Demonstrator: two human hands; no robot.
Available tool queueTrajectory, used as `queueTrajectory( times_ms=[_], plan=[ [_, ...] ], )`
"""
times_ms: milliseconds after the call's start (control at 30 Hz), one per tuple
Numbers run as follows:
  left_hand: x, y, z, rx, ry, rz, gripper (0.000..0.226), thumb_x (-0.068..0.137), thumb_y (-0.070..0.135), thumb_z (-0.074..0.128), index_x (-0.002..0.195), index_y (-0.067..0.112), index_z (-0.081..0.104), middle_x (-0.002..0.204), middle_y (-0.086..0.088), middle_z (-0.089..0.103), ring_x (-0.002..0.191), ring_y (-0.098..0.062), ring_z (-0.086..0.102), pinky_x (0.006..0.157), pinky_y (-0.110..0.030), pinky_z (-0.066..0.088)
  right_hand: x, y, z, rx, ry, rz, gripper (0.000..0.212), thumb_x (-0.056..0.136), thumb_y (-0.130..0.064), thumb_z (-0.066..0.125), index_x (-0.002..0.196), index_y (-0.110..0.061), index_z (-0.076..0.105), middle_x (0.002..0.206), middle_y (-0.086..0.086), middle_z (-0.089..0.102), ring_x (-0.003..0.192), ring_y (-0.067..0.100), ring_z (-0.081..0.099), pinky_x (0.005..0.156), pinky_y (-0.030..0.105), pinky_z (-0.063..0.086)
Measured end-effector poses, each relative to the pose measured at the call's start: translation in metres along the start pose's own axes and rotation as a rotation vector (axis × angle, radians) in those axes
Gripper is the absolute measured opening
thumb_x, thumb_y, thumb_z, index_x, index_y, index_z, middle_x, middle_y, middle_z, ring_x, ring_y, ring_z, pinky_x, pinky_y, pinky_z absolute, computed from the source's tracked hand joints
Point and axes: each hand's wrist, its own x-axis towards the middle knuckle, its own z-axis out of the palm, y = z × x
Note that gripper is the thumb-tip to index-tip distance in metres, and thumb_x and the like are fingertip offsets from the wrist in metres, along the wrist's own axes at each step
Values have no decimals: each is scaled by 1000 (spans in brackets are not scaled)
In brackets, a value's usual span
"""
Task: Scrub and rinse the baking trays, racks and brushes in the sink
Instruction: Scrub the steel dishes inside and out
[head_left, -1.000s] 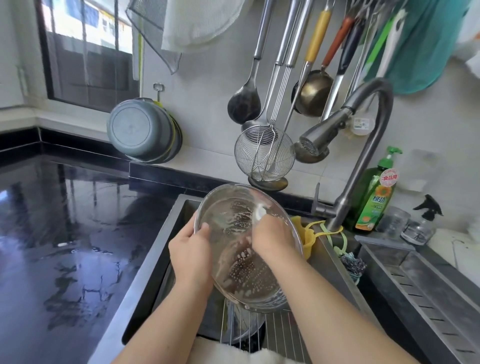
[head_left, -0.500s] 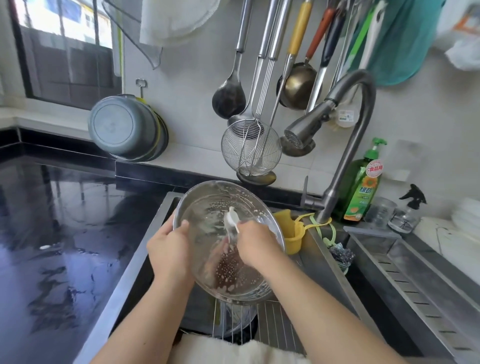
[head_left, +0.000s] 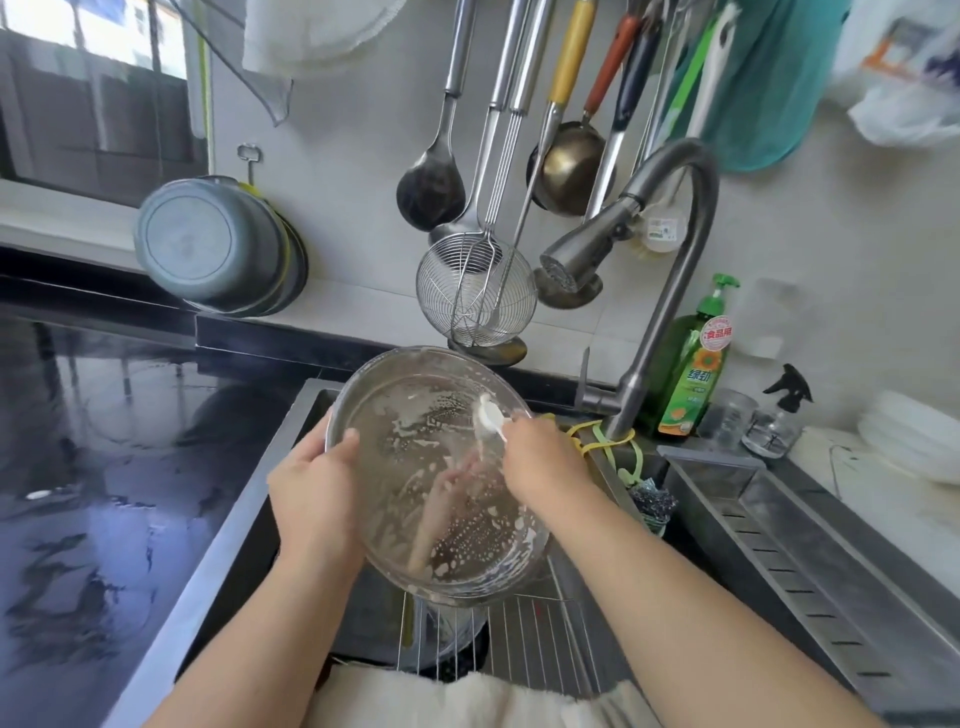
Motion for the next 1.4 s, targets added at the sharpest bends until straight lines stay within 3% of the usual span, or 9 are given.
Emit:
queueTrajectory(
  times_ms=[300,433,600,733,900,1033,1133,1300,1400],
  plan=[
    [7,0,-4,-56,59,-58,22,98,12,66,116,16,79,89,-3,78,87,-24,74,76,-36,58,-40,6,-2,-111,-121,-23,31,97,1,51,124,-7,62,110,10,59,94,27,61,73,33,50],
    [-5,3,2,-23,-105,-61,28,103,9,58,122,17,76,103,-7,80,97,-29,77,91,-48,61,3,12,-16,-167,110,-145,44,95,0,55,136,-16,54,109,10,45,80,29,56,62,37,43],
    [1,7,-3,5,-64,-20,28,99,11,61,112,26,81,103,-2,81,104,-29,75,97,-49,58,3,37,-22,-401,47,-274,47,90,3,57,133,-16,54,104,9,40,69,27,48,55,38,39],
    [0,7,-2,75,-70,11,32,98,9,62,108,31,82,93,5,81,94,-22,75,79,-36,61,-17,54,-22,-567,-89,-363,35,90,-1,61,122,-14,67,99,4,45,78,26,56,62,39,46],
    [-4,5,3,181,-171,-12,33,97,8,62,112,30,81,103,5,81,106,-23,74,100,-49,57,17,37,-45,-730,92,-547,33,99,-8,51,130,-14,60,121,13,46,66,28,52,47,36,31],
    [-5,8,1,226,-176,-10,43,96,5,60,93,40,83,98,7,81,102,-22,74,98,-47,58,29,39,-50,-800,122,-715,36,102,-9,46,137,-13,53,127,13,46,82,31,65,54,39,35],
    [-5,10,-2,255,-168,26,48,93,6,60,88,49,82,95,8,80,98,-32,75,94,-52,60,20,63,-39,-766,83,-673,34,100,-11,53,133,-16,57,117,8,48,76,27,61,56,39,39],
    [-2,12,-3,306,-129,68,44,91,11,62,96,51,81,92,12,80,94,-28,74,92,-52,61,-31,79,-5,-660,-320,-653,46,99,-4,51,139,-28,60,95,1,41,66,21,42,51,36,34],
    [-10,8,2,342,-193,48,40,93,12,62,103,47,81,94,13,80,95,-18,74,92,-47,61,-3,69,-22,-633,-105,-530,34,99,-8,55,131,-18,62,89,1,39,67,23,45,54,38,37]
  ],
)
